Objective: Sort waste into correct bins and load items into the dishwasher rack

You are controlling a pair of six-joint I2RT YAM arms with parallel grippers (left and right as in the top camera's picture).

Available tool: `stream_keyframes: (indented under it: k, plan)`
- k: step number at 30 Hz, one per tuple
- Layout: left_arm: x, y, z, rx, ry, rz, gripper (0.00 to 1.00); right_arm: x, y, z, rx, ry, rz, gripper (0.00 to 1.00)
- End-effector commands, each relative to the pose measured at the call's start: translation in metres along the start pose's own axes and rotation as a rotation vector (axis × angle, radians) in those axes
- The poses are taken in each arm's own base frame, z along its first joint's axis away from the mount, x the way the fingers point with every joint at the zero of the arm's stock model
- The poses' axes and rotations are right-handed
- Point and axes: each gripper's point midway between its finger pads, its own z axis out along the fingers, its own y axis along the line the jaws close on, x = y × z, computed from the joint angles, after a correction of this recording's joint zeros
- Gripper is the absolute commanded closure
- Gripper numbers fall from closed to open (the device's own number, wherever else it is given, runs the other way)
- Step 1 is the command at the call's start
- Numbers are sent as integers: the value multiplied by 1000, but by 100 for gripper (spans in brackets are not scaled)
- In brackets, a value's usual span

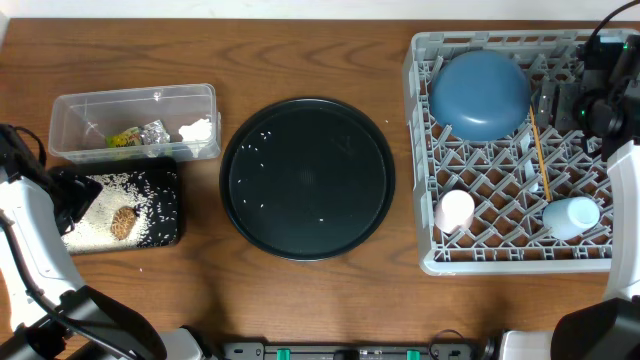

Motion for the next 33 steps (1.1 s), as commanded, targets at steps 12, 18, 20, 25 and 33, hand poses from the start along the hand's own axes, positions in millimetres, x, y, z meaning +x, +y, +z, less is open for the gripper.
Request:
stream_keyframes:
  k: [12,18,20,25,33]
  plan:
    - [-2,4,-2,-17,-11,-10,2,-8,-3,-40,13,-63,19,1]
    - [-2,4,-2,-17,-11,-10,2,-21,3,-118,31,-226,2,1]
    - [-2,4,-2,-17,-11,-10,2,-24,6,-148,38,-299,-5,1]
    - [-2,4,-2,-17,-11,-10,2,-24,14,-215,47,-463,-22,1]
    - [-2,4,-2,-17,-11,-10,2,-5,38,-313,9,-716,-71,1]
